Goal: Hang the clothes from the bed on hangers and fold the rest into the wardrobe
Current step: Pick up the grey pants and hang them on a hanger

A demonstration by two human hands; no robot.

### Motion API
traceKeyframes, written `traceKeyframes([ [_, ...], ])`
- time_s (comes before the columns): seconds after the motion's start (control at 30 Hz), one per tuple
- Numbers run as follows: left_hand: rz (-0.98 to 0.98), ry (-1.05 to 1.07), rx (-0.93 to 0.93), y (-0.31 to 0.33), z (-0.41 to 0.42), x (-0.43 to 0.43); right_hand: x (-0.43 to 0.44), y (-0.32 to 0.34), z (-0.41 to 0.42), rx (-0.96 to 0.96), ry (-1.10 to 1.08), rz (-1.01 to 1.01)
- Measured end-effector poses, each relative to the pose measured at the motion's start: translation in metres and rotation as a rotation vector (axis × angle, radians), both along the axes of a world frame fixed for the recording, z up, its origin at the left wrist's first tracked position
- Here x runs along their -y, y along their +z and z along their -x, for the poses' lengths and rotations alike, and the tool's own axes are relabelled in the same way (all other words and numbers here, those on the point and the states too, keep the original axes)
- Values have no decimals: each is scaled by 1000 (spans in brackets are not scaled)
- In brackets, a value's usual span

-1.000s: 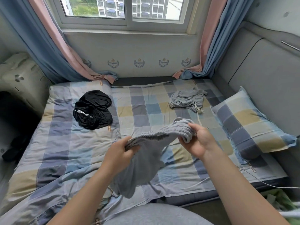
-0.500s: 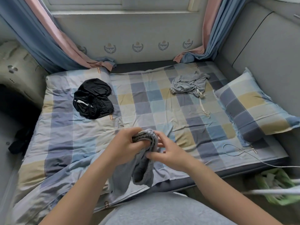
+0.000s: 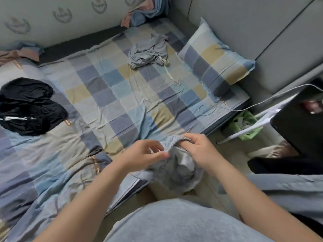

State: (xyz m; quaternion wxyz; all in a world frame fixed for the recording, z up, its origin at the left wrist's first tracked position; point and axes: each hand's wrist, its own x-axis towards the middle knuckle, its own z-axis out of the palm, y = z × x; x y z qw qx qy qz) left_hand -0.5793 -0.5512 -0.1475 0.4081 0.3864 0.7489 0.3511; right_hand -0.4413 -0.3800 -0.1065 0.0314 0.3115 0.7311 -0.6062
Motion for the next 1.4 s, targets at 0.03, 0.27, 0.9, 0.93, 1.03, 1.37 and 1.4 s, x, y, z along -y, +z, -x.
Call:
traceKeyframes([
  [0.03,-15,-79,-12,0,-10,-15,-5,4,-12,0,-73,24],
  [0.27,-1,-261,-284,-42,-96,-105,-48,21,-121,-23,-573,163],
  [0.9,263,-677,-577,-83,-429,-228,-13,-46,-623,453,-1199,-384],
  [0.93,260,-719,-607,-79,-450,-233,-6,-46,-647,488,-1228,-416],
  [1.03,230,-842,-660,-62,-513,-249,15,-39,-707,596,-1351,-487],
  [1.37,-88,-1166,-406,42,-720,-329,33,37,-832,661,-1808,-648],
  [1.4,-129,-1190,-375,57,-739,-337,31,50,-842,642,-1846,-682],
])
